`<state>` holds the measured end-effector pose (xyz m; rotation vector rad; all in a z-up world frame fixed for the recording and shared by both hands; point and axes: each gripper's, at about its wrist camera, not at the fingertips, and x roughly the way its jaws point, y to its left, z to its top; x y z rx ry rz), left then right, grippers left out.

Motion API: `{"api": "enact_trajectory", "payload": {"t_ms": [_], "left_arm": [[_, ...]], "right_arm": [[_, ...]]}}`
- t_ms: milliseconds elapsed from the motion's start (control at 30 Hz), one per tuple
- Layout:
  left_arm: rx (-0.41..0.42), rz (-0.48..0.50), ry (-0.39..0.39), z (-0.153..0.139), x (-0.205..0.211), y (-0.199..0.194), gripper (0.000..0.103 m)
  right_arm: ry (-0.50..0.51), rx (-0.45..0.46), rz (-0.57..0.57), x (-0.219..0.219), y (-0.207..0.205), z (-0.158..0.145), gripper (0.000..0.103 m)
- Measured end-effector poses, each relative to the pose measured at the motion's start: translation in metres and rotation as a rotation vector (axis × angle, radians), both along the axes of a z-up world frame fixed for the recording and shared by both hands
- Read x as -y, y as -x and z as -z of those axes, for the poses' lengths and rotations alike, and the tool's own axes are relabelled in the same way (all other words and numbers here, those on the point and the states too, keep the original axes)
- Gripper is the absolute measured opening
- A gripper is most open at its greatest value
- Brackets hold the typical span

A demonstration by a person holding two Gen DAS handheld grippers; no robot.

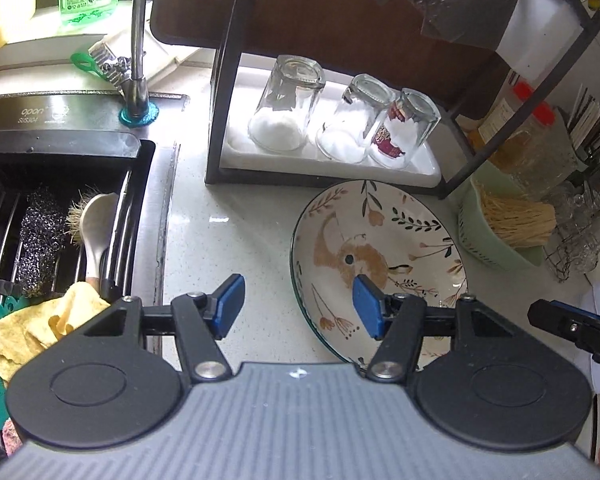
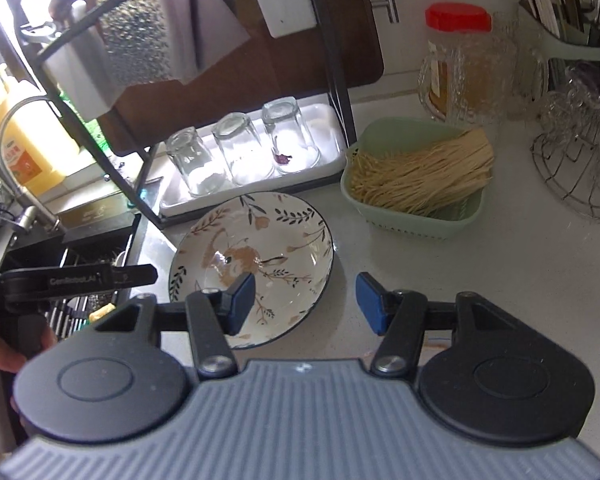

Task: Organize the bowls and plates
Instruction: 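Close both tools on the deer plate rim and lift it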

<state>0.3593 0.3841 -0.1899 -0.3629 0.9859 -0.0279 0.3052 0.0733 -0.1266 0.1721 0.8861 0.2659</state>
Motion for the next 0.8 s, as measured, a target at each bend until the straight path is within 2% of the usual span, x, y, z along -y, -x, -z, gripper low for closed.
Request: {"api": "enact_trajectory", "payload": {"t_ms": [133, 200, 267, 333, 433, 500, 667, 800], "left_arm": [[-0.046, 0.031, 0.017, 0.012, 0.0, -0.024, 0.064], [-0.062, 0.06, 0.005, 0.016, 0.001, -0.037, 0.064], [-0.083, 0.084, 0.01, 0.022, 0.002, -0.049, 0.063], [-0.107, 0.106, 0.042, 0.028, 0.0, -0.059, 0.056], [-0.135, 0.128, 0.077, 0.036, -0.001, -0.069, 0.051], [-0.143, 0.141, 0.077, 0.04, 0.0, -0.074, 0.047], [-0.159, 0.163, 0.087, 0.045, -0.001, -0.082, 0.035], [-0.16, 0.19, 0.084, 0.048, 0.001, -0.082, 0.028]], "right_arm": [[-0.093, -0.07, 0.023, 0.003, -0.021, 0.018, 0.049], [-0.093, -0.102, 0.048, 0.003, -0.031, 0.027, 0.043], [-0.094, -0.122, 0.063, 0.002, -0.04, 0.036, 0.042], [-0.089, -0.142, 0.086, 0.003, -0.049, 0.045, 0.037], [-0.086, -0.168, 0.113, 0.005, -0.058, 0.057, 0.032], [-0.09, -0.19, 0.125, 0.006, -0.062, 0.065, 0.025], [-0.141, -0.222, 0.146, 0.009, -0.068, 0.078, 0.022], [-0.157, -0.245, 0.151, 0.004, -0.073, 0.085, 0.015]]}}
